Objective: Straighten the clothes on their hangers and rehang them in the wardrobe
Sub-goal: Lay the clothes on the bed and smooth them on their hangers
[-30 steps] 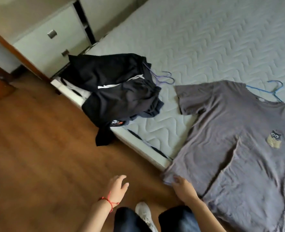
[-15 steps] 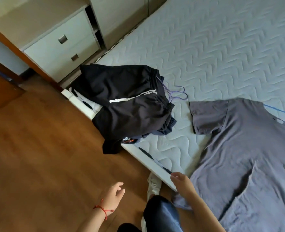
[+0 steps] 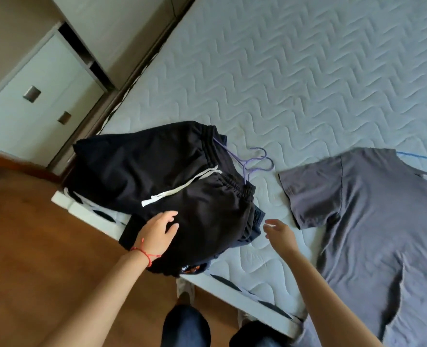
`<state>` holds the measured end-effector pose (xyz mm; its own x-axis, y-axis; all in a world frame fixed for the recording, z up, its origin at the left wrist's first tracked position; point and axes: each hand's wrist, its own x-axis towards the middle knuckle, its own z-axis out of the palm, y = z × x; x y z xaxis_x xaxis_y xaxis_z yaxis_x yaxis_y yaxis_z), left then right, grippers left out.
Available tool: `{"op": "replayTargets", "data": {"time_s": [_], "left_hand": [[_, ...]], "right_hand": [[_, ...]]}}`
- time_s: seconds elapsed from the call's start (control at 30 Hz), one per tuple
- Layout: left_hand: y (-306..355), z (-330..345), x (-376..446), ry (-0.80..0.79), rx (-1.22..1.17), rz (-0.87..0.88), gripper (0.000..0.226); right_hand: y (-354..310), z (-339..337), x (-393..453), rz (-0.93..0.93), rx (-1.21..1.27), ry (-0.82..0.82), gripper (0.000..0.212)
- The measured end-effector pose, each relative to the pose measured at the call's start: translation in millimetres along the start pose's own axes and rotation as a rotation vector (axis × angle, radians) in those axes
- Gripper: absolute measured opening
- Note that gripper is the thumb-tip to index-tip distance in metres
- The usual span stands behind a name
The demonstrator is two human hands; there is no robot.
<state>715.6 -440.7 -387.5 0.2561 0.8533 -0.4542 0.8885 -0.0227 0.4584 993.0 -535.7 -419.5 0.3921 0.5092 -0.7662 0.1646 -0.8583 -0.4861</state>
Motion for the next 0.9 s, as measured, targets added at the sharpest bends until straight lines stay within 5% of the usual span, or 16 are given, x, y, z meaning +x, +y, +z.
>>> {"op": "replayTargets", "data": {"time_s": [0.47, 0.9], "left_hand": [[33.2, -54.8, 279.3, -0.135, 0.437, 0.456, 0.044], [40.8, -26.5, 370.1, -0.194, 0.670, 0.466, 0.046]], "right_hand": [[-54.7, 74.4, 77.4, 0.203, 0.276, 0.280, 0.044], [-74.9, 101.0, 92.4, 0.264, 0.321, 0.433, 0.042]]}}
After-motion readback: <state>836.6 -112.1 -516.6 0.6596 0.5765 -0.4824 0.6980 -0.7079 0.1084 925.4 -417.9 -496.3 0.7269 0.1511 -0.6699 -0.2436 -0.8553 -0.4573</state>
